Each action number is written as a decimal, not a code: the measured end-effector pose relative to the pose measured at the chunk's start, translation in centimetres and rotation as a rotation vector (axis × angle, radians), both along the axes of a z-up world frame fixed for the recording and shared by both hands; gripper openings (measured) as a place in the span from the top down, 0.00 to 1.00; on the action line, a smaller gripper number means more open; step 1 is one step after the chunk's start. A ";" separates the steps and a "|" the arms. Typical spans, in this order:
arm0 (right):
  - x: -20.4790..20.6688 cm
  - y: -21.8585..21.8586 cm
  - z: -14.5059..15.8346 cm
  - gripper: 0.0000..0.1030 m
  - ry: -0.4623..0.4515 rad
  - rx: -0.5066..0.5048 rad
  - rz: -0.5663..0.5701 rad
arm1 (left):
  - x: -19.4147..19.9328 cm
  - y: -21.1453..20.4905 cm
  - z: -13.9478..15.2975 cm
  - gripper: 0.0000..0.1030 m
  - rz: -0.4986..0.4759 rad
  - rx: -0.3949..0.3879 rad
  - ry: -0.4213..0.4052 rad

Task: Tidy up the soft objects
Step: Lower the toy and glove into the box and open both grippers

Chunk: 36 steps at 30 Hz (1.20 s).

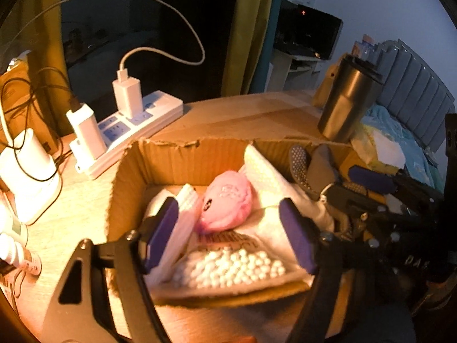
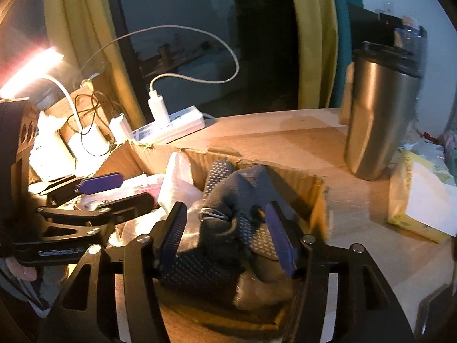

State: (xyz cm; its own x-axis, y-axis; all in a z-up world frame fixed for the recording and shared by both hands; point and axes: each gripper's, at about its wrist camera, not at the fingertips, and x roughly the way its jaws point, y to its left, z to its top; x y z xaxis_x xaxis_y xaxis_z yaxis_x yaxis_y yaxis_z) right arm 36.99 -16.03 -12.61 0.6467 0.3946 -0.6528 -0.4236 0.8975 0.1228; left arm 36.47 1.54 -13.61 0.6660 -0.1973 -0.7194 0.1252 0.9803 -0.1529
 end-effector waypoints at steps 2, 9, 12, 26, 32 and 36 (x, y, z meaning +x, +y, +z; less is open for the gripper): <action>-0.4 -0.6 0.5 0.41 -0.008 0.000 -0.017 | -0.5 0.1 0.4 0.28 0.007 0.002 -0.011; -2.0 -1.8 2.0 0.41 -0.037 0.003 -0.052 | -2.1 0.3 2.2 0.26 0.017 -0.004 -0.059; -2.9 -1.9 2.6 0.41 -0.050 0.003 -0.053 | -3.0 0.4 3.0 0.24 0.027 -0.004 -0.081; -7.8 -2.1 6.2 0.41 -0.133 0.001 -0.064 | -8.8 0.9 7.5 0.14 0.039 -0.006 -0.212; -10.1 -2.1 7.4 0.41 -0.162 -0.003 -0.068 | -11.3 0.8 9.1 0.14 0.033 0.001 -0.257; -11.6 -2.0 8.1 0.41 -0.178 0.001 -0.069 | -12.8 0.8 9.8 0.14 0.034 0.006 -0.276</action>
State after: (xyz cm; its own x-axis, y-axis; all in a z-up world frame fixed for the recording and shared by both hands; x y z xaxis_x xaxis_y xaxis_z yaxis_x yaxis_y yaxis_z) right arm 25.38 -18.08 -4.52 0.7776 0.3454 -0.5254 -0.3759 0.9252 0.0519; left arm 23.66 2.36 -3.86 0.8432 -0.1677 -0.5107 0.1281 0.9854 -0.1122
